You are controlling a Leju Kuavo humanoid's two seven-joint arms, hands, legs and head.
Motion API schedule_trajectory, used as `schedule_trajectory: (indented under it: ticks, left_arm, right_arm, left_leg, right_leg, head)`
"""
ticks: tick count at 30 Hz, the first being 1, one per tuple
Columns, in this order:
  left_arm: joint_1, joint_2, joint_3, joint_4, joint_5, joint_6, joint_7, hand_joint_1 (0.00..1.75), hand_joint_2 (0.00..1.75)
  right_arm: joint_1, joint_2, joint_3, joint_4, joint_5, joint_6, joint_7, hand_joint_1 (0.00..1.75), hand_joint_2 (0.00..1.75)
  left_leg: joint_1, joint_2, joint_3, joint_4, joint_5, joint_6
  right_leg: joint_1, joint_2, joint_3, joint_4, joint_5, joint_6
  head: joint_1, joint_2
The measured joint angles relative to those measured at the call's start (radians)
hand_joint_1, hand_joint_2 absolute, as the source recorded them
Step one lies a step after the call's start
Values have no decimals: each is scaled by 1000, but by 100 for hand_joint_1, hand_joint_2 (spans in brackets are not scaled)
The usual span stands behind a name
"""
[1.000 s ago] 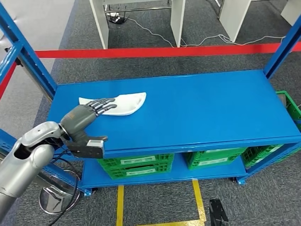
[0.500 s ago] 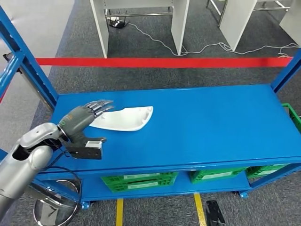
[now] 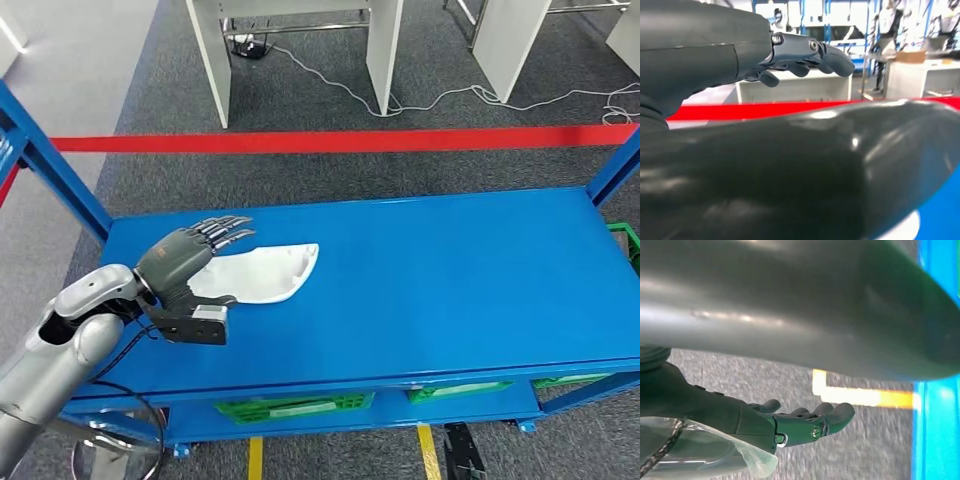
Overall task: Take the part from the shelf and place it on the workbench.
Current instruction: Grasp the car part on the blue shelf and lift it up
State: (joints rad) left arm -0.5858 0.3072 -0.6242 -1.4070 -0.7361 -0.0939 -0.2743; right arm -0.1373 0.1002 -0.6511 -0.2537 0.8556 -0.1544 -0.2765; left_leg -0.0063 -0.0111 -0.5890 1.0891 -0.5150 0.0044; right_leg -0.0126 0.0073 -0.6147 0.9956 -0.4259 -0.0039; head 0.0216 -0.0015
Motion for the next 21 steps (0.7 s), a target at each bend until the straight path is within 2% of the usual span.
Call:
schedule_trajectory:
  ticks: [3,4,5,7,8,9,11,13,14,15,18,19,20,21]
  left_arm:
    - [4,0,-4,0,-6,-2,-4,0,0]
    - [6,0,-7,1,-9,-3,-5,0,0]
    - [7,-1,-9,2,-11,-4,-6,0,0]
    - [7,-2,-13,2,-16,-3,-9,0,0]
    - [6,-3,-15,2,-18,-2,-10,0,44]
    - [6,-4,-17,2,-19,-1,-10,0,87]
    - [7,-8,-23,2,-22,1,-11,0,175]
    - [8,-14,-29,2,-25,3,-12,0,175]
    - [8,-17,-31,1,-26,4,-13,0,175]
    - [7,-22,-33,1,-26,6,-13,0,175]
    - [8,-35,-42,0,-27,7,-13,0,175]
    - [9,-38,-46,0,-27,7,-13,0,175]
    - [10,-39,-49,0,-27,7,-13,0,175]
    - [11,-41,-50,0,-27,7,-13,0,175]
  right_arm:
    - [-1,0,1,0,2,1,0,0,0]
    - [0,0,2,0,3,1,1,0,0]
    - [0,0,2,0,3,2,1,0,0]
    - [-1,0,3,0,4,4,1,0,0]
    - [-2,0,3,0,5,5,1,0,0]
    - [-3,0,3,0,5,6,1,0,0]
    - [-4,0,3,0,6,8,2,0,0]
    - [-4,0,4,0,6,8,3,0,0]
    - [-5,0,4,0,6,8,3,0,0]
    - [-5,0,4,0,7,8,3,0,0]
    - [-4,0,4,0,7,8,5,0,0]
    - [-4,0,4,0,7,8,5,0,0]
    - [-3,0,4,0,7,8,6,0,0]
    - [-3,0,4,0,7,8,6,0,0]
  left_leg:
    - [9,2,-101,180,-74,-14]
    - [11,2,-121,204,-75,-16]
    - [12,2,-123,189,-54,-16]
    - [13,2,-79,66,32,-11]
    - [11,3,-54,1,63,-8]
    - [9,3,-36,-47,79,-3]
    - [5,3,-28,-73,80,5]
    - [6,2,-26,-79,92,16]
    - [7,3,-24,-82,94,22]
    - [9,4,-22,-85,96,27]
    - [7,4,-22,-85,94,35]
    - [5,4,-22,-85,94,36]
    - [4,4,-22,-85,94,36]
    - [4,4,-22,-84,94,36]
  right_leg:
    - [0,0,10,1,-11,-5]
    - [0,0,13,1,-15,-4]
    - [0,0,17,2,-18,-3]
    - [0,1,27,2,-24,1]
    - [1,1,31,2,-27,3]
    - [2,1,32,3,-29,7]
    - [3,1,30,3,-31,17]
    - [3,1,25,7,-38,28]
    - [2,0,16,23,-51,32]
    - [2,0,-1,59,-74,36]
    - [1,-1,-90,248,-161,42]
    - [1,-1,-109,285,-169,43]
    - [1,-1,-111,286,-160,43]
    - [1,-1,-94,251,-134,41]
  head:
    - [-1,0]
    - [-2,0]
    - [-2,0]
    - [-2,0]
    - [-1,0]
    - [-1,0]
    - [0,0]
    - [0,0]
    - [1,0]
    - [2,0]
    - [4,0]
    - [4,0]
    - [5,0]
    - [4,0]
